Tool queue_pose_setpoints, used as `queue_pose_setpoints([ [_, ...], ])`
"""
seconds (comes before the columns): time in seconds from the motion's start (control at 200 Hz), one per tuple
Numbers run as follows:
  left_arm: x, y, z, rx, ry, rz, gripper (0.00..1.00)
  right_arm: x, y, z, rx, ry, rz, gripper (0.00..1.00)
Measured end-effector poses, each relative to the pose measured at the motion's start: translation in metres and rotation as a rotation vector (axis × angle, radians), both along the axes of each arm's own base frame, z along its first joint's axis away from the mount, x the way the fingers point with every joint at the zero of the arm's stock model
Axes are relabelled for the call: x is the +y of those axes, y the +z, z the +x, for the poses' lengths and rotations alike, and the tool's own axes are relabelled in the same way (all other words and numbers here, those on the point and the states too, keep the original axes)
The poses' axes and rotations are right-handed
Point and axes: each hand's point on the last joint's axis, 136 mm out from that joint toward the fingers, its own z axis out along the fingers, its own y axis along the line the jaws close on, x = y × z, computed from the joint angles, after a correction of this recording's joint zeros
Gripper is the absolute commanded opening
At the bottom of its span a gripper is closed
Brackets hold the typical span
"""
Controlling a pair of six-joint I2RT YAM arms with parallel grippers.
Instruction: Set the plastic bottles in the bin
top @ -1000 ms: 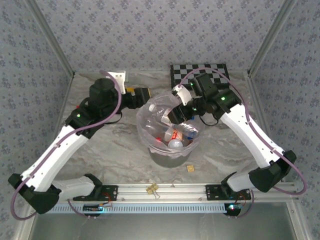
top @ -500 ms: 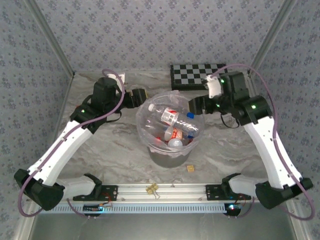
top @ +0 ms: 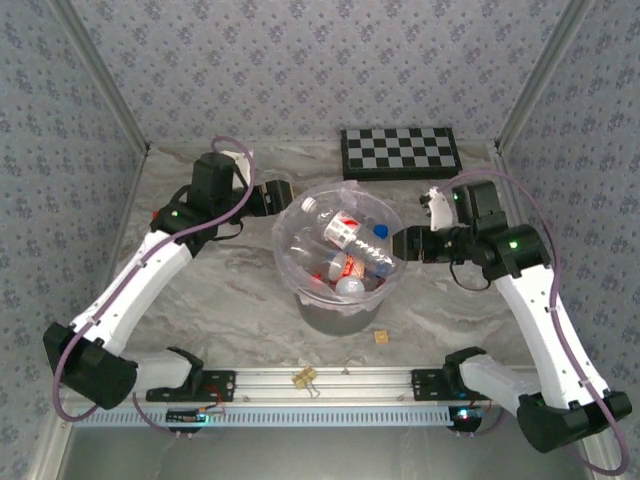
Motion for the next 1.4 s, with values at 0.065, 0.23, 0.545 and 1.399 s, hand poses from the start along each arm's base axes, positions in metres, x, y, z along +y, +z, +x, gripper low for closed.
queue_pose_setpoints([
  [0.065,0.003,0.001,0.002,0.0,0.004,-0.007,0.76,0.003,-0.003,-0.001,0.012,0.0,0.024,0.49],
  [0.23,0.023,0.003,0.011,0.002,0.044,-0.019,0.78,0.017,-0.007,0.005,0.006,0.002,0.078,0.44],
  [0.545,0.137,0.035,0.027,-0.034,0.324,-0.012,0.8,0.074,-0.004,0.034,-0.054,0.065,0.121,0.44],
  [1.399,0.13,0.018,-0.018,0.062,0.213,-0.103,0.88,0.011,0.06,0.121,-0.376,-0.058,-0.115,0.94],
])
